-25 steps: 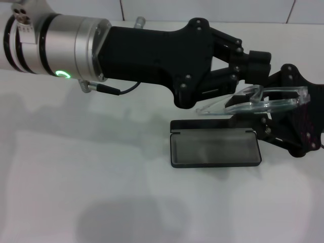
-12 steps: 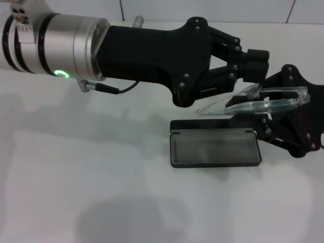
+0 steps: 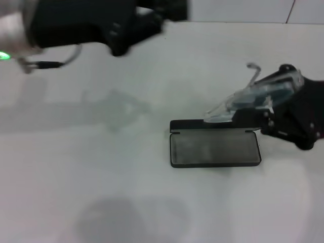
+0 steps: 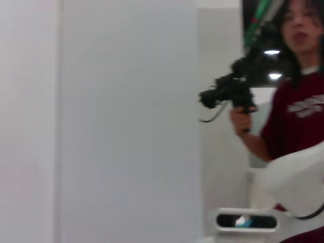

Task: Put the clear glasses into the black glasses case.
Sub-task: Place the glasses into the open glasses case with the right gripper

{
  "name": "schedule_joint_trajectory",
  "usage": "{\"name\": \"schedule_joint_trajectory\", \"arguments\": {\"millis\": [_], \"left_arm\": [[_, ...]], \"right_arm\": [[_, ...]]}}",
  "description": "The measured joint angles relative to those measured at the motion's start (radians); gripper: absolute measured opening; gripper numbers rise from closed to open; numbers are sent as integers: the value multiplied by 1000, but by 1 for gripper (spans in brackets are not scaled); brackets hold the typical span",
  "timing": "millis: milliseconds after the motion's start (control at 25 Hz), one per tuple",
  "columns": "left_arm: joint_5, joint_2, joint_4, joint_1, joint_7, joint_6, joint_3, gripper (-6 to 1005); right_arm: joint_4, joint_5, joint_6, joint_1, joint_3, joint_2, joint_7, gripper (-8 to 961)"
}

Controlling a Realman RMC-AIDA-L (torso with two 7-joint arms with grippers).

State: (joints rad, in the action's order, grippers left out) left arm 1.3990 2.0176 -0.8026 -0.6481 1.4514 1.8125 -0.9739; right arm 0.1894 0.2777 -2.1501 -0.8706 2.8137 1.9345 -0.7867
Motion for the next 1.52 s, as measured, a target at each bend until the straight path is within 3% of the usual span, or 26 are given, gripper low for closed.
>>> {"name": "schedule_joint_trajectory", "arguments": {"millis": [240, 440, 520, 560, 600, 680, 800, 1000, 1040, 1360, 1520], "left_arm": [[-14, -78, -6, 123, 53, 7, 87, 112], [-16, -80, -6, 172, 46, 9, 95, 112], [-15, -80, -7, 186, 45, 10, 109, 112], [-12, -80, -7, 191, 45, 10, 117, 112], [-9, -80, -7, 194, 45, 10, 124, 112], [-7, -81, -7, 196, 45, 10, 130, 112], [-6, -81, -7, 201, 40, 10, 137, 112], [-4, -83, -7, 206, 29, 9, 157, 112], [-4, -84, -7, 207, 24, 8, 157, 112], [2, -95, 2, 226, -2, 8, 158, 113], [7, -95, 3, 241, -18, 8, 158, 113]], "right_arm": [[117, -111, -2, -133, 10, -17, -288, 140], [130, -178, -2, -210, 10, -19, -356, 141], [171, -271, -2, -304, 11, -19, -480, 142], [171, -271, -2, -304, 11, -19, -480, 142], [215, -375, -2, -385, 11, -19, -599, 142], [240, -425, -2, -424, 11, -17, -656, 142], [293, -565, -2, -532, 11, 6, -795, 143], [360, -791, 33, -680, 10, 83, -935, 144], [346, -833, 58, -702, 10, 91, -966, 144], [63, -1065, 323, -807, 8, 92, -1198, 145], [-48, -1102, 448, -814, 8, 93, -1232, 146]]}}
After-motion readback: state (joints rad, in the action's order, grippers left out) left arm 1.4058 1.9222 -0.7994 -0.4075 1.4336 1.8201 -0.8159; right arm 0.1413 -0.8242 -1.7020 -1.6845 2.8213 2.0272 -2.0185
